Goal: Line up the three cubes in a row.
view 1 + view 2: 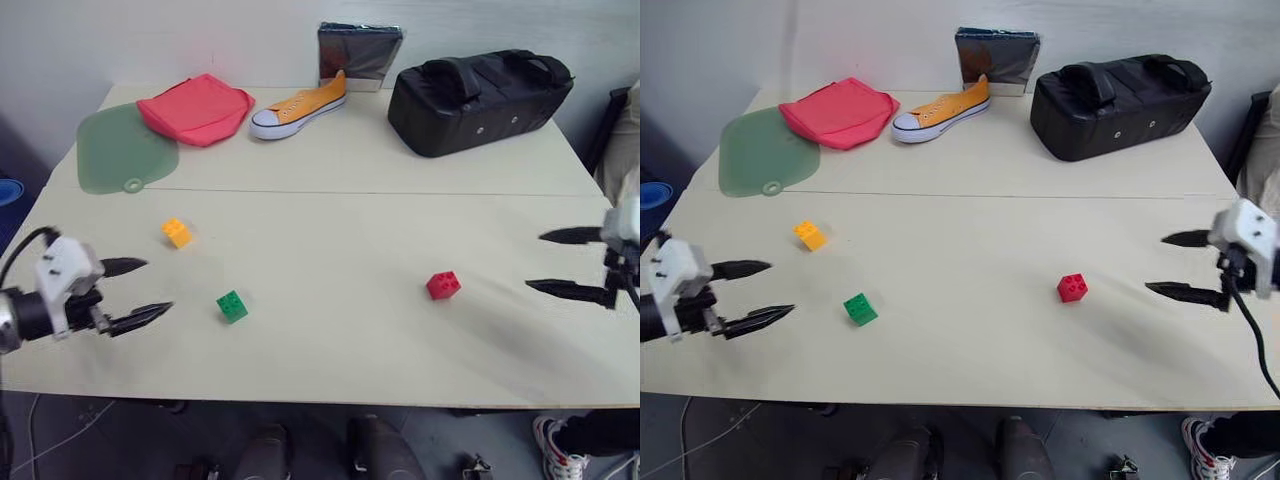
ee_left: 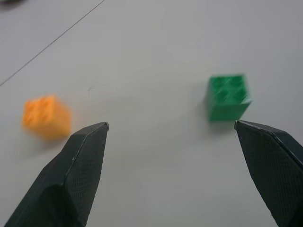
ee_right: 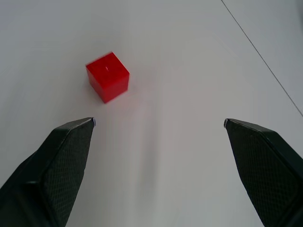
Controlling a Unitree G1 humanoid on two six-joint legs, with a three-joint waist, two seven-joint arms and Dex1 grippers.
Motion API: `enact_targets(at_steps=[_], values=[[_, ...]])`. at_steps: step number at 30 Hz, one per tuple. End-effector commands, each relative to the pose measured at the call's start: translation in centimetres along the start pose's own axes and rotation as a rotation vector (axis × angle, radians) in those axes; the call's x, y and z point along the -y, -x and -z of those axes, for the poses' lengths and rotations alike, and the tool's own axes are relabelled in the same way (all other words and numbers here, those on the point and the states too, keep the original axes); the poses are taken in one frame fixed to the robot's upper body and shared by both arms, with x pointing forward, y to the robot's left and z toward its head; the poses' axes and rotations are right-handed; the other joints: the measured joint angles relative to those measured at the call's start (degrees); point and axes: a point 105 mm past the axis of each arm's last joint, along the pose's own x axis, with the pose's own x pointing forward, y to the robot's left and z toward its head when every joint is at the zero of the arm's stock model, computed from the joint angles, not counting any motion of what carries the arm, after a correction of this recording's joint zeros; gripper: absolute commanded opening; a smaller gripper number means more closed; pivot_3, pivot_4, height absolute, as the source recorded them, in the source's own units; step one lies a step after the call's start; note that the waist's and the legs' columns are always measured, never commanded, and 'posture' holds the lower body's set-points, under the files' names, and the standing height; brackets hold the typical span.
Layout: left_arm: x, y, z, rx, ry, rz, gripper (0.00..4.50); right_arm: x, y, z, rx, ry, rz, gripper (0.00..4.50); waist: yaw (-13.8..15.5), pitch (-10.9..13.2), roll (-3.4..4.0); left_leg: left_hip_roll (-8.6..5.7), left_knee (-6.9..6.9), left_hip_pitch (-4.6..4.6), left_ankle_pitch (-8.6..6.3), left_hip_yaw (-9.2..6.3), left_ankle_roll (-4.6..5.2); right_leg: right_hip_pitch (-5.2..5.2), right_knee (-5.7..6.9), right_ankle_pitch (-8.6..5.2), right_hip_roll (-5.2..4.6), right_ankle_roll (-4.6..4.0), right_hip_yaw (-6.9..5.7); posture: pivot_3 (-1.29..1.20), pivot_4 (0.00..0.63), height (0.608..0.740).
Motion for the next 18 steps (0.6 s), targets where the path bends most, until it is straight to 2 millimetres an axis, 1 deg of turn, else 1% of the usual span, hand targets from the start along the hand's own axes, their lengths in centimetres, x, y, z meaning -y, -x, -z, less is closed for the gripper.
enact_targets(at_steps=[1, 5, 9, 11, 18], values=[[2.0, -1.6, -2.8, 0.037, -0.047, 0.226, 4.49, -0.2, -2.1, -0.9, -0.018, 0.067, -0.154, 4.5, -0.1, 0.0, 0.03, 0.0, -0.03, 0.01, 0.06, 0.01, -0.12, 0.0, -0.02, -0.01, 0.02, -0.01, 0.0, 0.0, 0.15, 0.74], [3.5, -2.9, -5.6, 0.076, -0.109, 0.418, 4.49, 0.3, -5.0, -1.3, -0.055, 0.148, -0.247, 4.5, -0.1, 0.0, 0.06, 0.0, 0.05, -0.07, 0.19, 0.04, -0.35, -0.08, 0.07, -0.01, 0.07, -0.01, 0.01, 0.0, 0.15, 0.74], [4.2, -3.6, -8.0, 0.124, -0.14, 0.508, 4.49, 0.1, -6.7, -1.0, -0.096, 0.157, -0.33, 4.5, 0.1, 0.1, 0.08, 0.0, 0.2, -0.21, 0.24, 0.06, -0.34, -0.17, 0.13, -0.01, 0.12, 0.0, 0.0, 0.0, 0.15, 0.74], [4.3, -3.8, -8.4, 0.132, -0.155, 0.525, 4.49, 0.0, -7.5, -1.0, -0.092, 0.177, -0.349, 4.5, 0.1, 0.1, 0.08, 0.01, 0.34, -0.3, 0.25, 0.02, -0.34, -0.19, 0.14, -0.01, 0.14, 0.0, -0.04, 0.0, 0.15, 0.74], [4.2, -4.3, -9.0, 0.143, -0.193, 0.527, 4.49, -0.4, -9.1, -0.3, -0.09, 0.196, -0.399, 4.5, 0.0, 0.1, 0.08, 0.01, 0.68, -0.36, 0.22, 0.03, -0.28, -0.16, 0.28, 0.0, 0.18, 0.03, -0.01, 0.0, 0.15, 0.74]])
